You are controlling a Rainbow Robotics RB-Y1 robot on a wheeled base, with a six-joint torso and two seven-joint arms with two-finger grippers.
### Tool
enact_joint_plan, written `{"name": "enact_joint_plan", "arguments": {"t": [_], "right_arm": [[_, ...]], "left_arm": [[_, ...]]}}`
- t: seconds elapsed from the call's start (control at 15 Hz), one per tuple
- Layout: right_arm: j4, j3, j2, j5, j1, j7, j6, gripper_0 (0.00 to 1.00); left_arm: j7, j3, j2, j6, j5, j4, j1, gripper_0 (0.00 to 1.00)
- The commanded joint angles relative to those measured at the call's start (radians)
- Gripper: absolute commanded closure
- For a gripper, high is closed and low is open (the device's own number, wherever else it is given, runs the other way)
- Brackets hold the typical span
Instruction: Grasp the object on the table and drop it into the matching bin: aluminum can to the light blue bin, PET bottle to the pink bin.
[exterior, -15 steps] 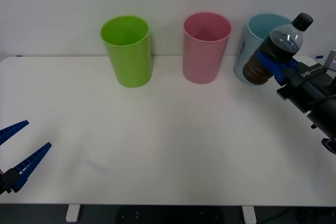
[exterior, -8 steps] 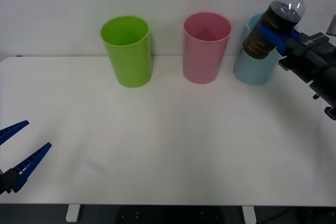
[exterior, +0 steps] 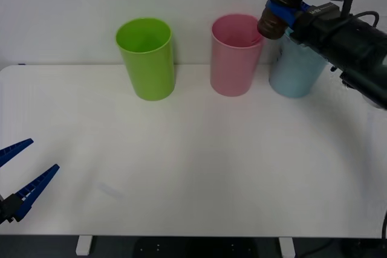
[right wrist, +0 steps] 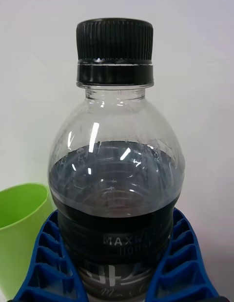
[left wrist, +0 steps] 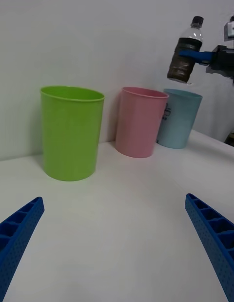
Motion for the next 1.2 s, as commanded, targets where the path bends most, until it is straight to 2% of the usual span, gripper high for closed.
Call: {"name": "enact_joint_plan", "arguments": {"t": [0.07,0.33,0.53,0.73,0.93,1.0,1.07,1.2], "right_arm": [[0.123,0.019,0.051,0.071,-0.101,0.026,-0.005,1.00],[0.305,0.022,0.134,0.137,-0.233,0.071,-0.008,0.97],[0.434,0.022,0.183,0.139,-0.322,0.181,-0.008,0.94],[0.451,0.023,0.197,0.139,-0.334,0.187,-0.010,0.88],[0.451,0.030,0.197,0.139,-0.334,0.189,-0.019,0.77],[0.451,0.030,0.195,0.136,-0.334,0.191,-0.019,0.51],[0.451,0.030,0.195,0.127,-0.334,0.192,-0.020,0.00],[0.449,0.030,0.193,0.124,-0.333,0.192,-0.022,0.00]], "left_arm": [[0.000,0.000,0.000,0.000,0.000,0.000,0.000,0.00],[0.000,0.000,0.000,0.000,0.000,0.000,0.000,0.00],[0.000,0.000,0.000,0.000,0.000,0.000,0.000,0.00],[0.000,0.000,0.000,0.000,0.000,0.000,0.000,0.00],[0.000,0.000,0.000,0.000,0.000,0.000,0.000,0.00],[0.000,0.000,0.000,0.000,0.000,0.000,0.000,0.00],[0.000,0.000,0.000,0.000,0.000,0.000,0.000,0.00],[0.000,0.000,0.000,0.000,0.000,0.000,0.000,0.00]]}}
